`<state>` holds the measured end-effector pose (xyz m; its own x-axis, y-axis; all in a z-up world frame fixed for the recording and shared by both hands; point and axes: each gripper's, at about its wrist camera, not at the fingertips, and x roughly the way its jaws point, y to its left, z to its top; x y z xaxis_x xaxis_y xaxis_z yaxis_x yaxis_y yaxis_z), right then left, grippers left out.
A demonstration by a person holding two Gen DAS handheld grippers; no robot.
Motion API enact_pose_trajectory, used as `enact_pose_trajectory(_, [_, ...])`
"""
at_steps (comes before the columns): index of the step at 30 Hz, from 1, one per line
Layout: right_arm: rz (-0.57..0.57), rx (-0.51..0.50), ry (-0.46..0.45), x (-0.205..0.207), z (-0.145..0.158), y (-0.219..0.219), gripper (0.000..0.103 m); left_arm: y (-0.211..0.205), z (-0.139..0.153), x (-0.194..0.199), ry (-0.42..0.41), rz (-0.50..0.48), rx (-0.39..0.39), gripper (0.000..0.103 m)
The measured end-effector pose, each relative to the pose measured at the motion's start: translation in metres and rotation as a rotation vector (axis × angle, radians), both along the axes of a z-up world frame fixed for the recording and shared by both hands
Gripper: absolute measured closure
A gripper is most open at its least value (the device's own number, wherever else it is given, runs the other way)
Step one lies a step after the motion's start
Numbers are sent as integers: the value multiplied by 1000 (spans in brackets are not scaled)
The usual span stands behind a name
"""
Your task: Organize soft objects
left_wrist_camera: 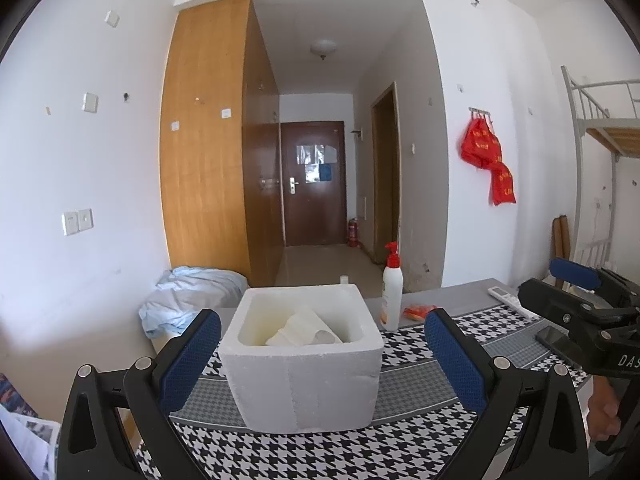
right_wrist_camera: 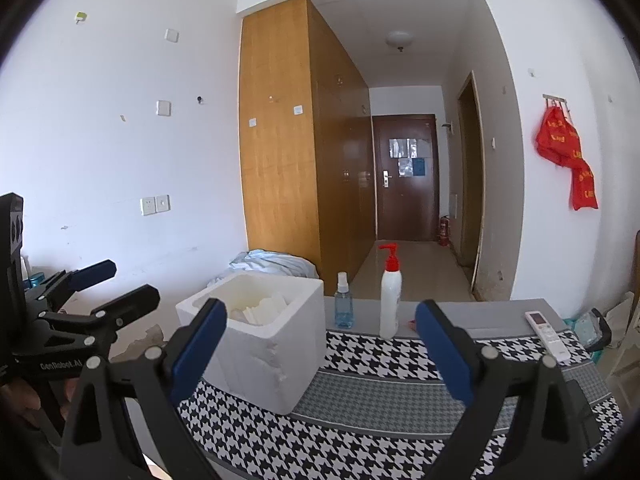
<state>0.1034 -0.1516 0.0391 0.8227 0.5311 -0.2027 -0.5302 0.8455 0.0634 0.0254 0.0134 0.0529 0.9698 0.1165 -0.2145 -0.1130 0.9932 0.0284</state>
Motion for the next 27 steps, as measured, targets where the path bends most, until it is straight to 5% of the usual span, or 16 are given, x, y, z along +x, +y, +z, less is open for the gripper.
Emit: enact_pose_trajectory(27, [-44, 5, 8, -18, -43, -11, 1, -12, -37, -16, -36, 10, 5, 1])
